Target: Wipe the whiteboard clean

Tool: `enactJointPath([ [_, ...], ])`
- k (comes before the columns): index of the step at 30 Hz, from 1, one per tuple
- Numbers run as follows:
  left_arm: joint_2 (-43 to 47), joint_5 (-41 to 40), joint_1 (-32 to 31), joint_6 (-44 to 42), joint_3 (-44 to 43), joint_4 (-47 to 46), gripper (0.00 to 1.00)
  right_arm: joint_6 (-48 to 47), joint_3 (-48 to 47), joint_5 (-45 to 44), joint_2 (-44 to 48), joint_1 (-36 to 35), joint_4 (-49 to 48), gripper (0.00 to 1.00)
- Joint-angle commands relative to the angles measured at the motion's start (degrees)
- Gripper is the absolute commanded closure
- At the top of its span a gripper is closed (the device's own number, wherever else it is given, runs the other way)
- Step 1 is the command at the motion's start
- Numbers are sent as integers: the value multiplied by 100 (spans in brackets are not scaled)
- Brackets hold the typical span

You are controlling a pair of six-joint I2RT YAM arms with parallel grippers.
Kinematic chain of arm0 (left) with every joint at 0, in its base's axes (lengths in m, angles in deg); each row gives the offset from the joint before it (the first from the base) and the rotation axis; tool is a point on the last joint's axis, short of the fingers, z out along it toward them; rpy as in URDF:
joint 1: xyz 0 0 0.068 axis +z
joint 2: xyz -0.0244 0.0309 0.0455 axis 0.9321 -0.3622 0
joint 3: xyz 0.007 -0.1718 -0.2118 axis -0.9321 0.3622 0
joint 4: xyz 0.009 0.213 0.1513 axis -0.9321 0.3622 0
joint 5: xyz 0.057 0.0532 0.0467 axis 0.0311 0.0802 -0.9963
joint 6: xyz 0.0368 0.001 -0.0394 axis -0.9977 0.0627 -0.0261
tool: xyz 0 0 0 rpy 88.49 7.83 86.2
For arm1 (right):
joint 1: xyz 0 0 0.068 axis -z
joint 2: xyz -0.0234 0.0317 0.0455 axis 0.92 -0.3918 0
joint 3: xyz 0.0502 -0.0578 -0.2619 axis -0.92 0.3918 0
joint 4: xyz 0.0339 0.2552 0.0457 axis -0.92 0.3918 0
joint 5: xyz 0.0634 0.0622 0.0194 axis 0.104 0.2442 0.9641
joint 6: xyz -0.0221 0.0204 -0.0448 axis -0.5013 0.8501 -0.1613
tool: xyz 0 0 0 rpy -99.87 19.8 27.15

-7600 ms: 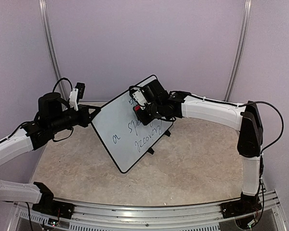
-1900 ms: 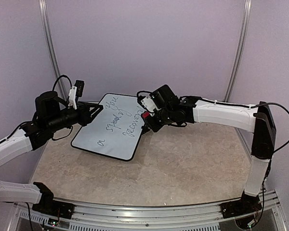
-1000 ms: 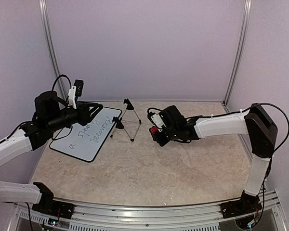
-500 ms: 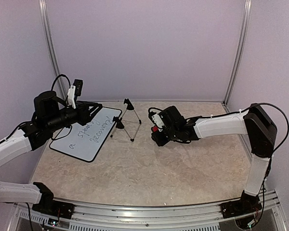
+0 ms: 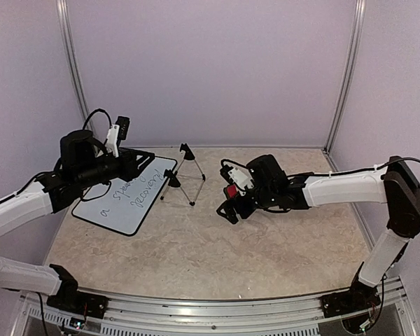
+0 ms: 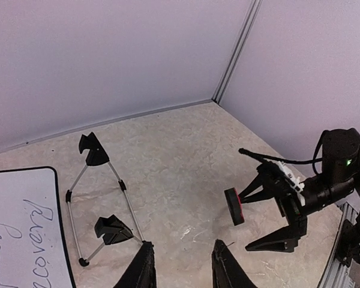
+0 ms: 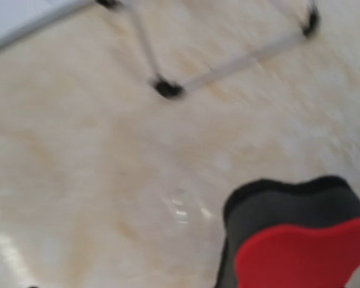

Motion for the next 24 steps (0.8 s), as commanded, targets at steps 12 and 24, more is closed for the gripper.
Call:
enactJointPath([
  [12, -1947, -462, -1892, 465, -1999, 999, 54, -888, 588, -600, 1216, -1000, -793, 1],
  [24, -2944, -174, -2148, 843, -2318, 1048, 54, -960, 744, -1191, 1599, -1294, -874, 1],
])
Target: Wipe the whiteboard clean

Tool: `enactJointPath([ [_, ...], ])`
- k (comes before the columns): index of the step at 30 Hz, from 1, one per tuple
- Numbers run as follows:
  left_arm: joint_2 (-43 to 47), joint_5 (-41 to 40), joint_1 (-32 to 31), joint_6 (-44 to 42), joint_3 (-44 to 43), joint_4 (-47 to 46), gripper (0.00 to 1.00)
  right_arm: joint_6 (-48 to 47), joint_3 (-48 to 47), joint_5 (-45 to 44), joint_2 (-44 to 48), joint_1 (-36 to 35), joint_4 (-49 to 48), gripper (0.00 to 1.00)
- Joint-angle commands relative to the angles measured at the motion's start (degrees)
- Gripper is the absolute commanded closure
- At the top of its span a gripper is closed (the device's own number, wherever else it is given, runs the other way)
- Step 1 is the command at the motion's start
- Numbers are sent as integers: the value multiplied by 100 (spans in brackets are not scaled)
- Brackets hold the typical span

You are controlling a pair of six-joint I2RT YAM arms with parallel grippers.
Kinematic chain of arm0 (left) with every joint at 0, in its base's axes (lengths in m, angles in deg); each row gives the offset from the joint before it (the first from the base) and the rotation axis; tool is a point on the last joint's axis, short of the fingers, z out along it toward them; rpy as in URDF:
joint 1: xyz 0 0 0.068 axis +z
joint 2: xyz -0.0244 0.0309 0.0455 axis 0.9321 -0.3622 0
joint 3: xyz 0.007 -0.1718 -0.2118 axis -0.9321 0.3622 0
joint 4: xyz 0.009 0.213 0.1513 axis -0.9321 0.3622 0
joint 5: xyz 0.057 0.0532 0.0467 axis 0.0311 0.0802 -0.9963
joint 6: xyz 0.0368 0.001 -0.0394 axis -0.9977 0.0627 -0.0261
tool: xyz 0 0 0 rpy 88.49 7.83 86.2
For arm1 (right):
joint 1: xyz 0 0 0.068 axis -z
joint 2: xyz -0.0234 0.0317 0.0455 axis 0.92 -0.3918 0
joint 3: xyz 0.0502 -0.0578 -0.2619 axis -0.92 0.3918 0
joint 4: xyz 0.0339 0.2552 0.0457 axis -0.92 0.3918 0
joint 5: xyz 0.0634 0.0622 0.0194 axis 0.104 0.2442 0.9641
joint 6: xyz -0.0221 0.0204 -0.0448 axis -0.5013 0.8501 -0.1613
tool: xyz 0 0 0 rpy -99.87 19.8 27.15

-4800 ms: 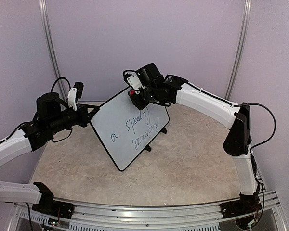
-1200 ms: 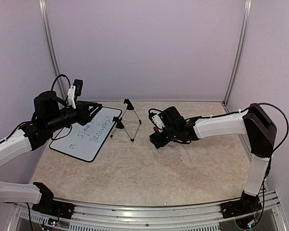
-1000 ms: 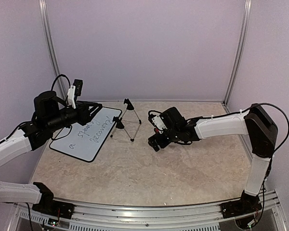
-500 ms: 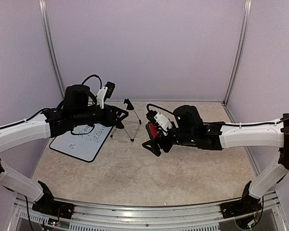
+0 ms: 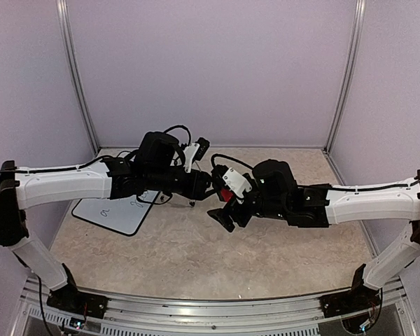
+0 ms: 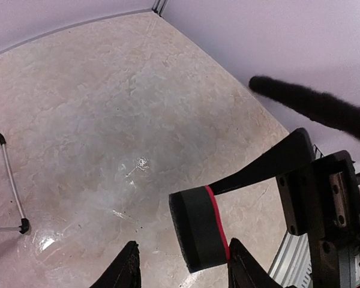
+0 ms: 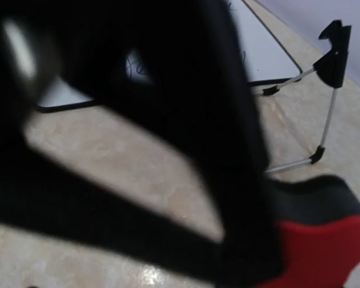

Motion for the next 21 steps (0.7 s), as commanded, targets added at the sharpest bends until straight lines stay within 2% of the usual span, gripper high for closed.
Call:
enactJointPath([
  [1, -111, 193, -66, 145, -144, -40, 54, -67, 110, -254, 234, -85, -165, 0],
  [3, -150, 199, -66, 155, -143, -86, 62, -73, 131, -292, 262, -97, -179, 1],
  [10, -218, 159, -68, 138, -73, -275, 100, -54, 192, -364, 351, -103, -161, 1],
  [16, -207, 39, -59, 152, 9, -246, 100, 100, 136, -938, 370, -102, 37, 1],
  [21, -127, 3, -25, 207, 205, -334, 100, 129, 328, -794, 598, -85, -151, 1],
])
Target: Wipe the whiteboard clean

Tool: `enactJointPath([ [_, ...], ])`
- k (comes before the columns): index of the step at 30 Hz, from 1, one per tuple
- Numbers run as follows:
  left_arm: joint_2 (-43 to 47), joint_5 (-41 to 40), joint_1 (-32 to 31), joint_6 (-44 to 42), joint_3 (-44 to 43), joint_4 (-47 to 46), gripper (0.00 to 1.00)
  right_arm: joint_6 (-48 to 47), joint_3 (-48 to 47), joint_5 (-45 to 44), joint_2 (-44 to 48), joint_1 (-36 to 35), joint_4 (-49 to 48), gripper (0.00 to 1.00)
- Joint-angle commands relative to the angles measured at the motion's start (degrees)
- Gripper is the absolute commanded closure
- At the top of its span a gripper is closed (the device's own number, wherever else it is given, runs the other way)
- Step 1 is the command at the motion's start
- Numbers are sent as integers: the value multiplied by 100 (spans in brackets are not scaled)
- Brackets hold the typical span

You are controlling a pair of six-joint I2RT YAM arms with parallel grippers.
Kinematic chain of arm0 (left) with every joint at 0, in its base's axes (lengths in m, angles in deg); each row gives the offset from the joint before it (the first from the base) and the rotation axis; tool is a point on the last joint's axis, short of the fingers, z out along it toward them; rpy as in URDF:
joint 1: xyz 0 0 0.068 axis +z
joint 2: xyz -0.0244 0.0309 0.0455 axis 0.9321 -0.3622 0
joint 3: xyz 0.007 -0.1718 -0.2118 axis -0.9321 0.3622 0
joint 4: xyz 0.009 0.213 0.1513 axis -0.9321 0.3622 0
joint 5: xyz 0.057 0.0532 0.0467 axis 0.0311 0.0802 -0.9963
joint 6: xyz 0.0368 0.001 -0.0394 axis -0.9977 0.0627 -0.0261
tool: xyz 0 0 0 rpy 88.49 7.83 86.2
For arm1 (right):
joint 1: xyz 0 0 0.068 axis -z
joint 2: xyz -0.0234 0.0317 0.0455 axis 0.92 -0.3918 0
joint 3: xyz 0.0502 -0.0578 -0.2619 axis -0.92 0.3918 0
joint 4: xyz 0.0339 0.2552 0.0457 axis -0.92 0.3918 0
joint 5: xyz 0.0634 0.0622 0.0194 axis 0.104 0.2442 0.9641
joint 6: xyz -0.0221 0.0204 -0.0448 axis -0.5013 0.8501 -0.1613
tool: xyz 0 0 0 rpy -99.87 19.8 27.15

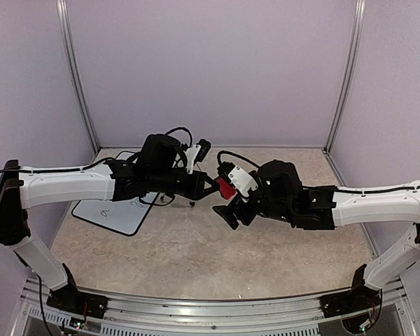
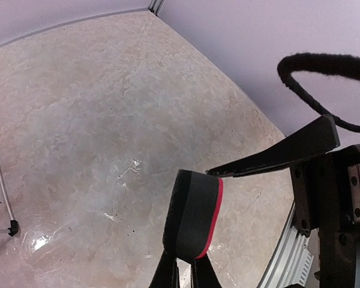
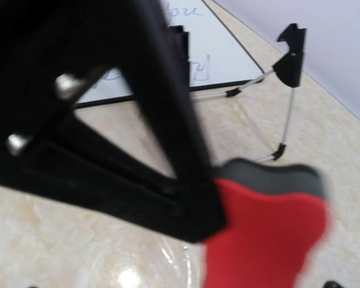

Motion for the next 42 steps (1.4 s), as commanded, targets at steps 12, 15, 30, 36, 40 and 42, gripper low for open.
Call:
enactJointPath([
  [12, -70, 504, -132, -161, 144, -135, 69, 595, 571, -436, 1165, 402, -223, 1],
  [15, -175, 566, -207, -198, 23, -31, 63, 700, 562, -487, 1212, 522, -214, 1],
  [30, -72, 617, -221, -237, 253, -200, 50, 1124, 421, 14, 698, 780, -98, 3],
  [36, -226, 587, -222, -264, 246, -207, 51, 1300, 309, 187, 415, 775, -73, 3],
  [40, -167, 225, -202, -228, 312, -266, 51, 1369, 326, -85, 375, 782, -12, 3],
  [42, 38, -195, -100, -122, 416, -284, 49, 1363, 333, -225, 365, 797, 31, 3],
])
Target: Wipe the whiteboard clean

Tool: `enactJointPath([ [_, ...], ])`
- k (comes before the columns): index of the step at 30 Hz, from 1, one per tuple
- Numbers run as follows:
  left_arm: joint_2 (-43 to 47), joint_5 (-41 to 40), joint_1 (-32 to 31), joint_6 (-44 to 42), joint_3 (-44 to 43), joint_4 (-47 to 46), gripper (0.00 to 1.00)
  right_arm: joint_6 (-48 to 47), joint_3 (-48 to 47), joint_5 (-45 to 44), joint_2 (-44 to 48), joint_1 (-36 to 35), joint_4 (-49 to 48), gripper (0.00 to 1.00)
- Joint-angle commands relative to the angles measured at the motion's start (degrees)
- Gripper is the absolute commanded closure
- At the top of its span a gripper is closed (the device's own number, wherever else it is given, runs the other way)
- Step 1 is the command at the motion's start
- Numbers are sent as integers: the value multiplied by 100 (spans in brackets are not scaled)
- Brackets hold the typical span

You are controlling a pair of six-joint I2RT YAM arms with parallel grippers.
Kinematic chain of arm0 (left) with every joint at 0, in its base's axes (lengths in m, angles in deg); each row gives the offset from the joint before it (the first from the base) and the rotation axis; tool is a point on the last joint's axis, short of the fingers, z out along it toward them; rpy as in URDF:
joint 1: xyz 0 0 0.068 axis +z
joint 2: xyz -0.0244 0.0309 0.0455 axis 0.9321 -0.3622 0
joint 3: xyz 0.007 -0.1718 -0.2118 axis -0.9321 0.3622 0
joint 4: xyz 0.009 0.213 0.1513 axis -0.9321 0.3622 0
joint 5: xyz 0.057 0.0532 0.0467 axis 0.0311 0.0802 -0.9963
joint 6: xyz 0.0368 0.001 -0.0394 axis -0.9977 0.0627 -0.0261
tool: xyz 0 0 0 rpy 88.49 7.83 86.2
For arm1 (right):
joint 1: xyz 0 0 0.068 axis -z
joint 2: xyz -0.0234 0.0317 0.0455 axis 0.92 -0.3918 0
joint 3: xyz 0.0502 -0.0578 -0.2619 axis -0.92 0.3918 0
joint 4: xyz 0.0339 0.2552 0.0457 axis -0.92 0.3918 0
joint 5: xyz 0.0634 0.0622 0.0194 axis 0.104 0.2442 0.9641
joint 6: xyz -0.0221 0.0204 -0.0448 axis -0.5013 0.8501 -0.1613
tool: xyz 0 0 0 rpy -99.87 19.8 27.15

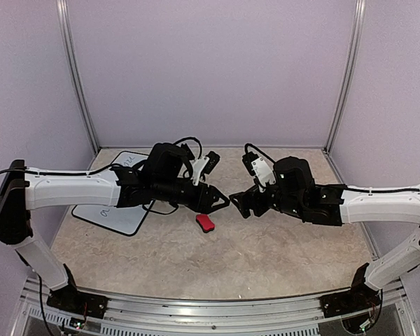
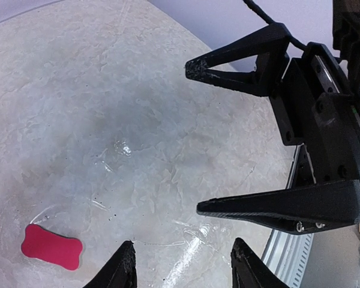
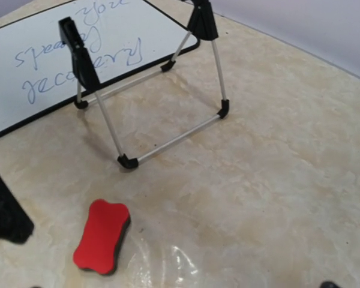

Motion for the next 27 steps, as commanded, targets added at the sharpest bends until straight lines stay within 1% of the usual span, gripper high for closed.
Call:
enactJointPath([
  [1, 312, -802, 212, 167, 249, -177, 49, 141, -197, -300, -68, 66, 117, 3],
  [4, 940, -1175, 686, 611, 676, -423, 45, 180, -247, -316, -104, 124, 160, 3],
  [7, 1488, -1543, 1177, 854, 979, -396, 42, 177, -289, -291, -134, 151, 144, 3],
  [11, 1683, -2254, 1548, 683, 1020, -136, 39, 187, -378, -231, -247, 169, 174, 3],
  [13, 1580, -2535, 1633, 570, 945, -72, 38, 204, -413, -202, -286, 171, 200, 3],
  [15, 1397, -2629, 1730, 542, 860, -36, 38, 215, -435, -201, -286, 171, 242, 3],
  [19, 952, -2585, 1881, 573, 812, -170, 37, 211, -404, -255, -150, 171, 326, 3],
  [27, 172, -2564, 1983, 555, 634, -498, 37, 240, -319, -257, -3, 180, 355, 3],
])
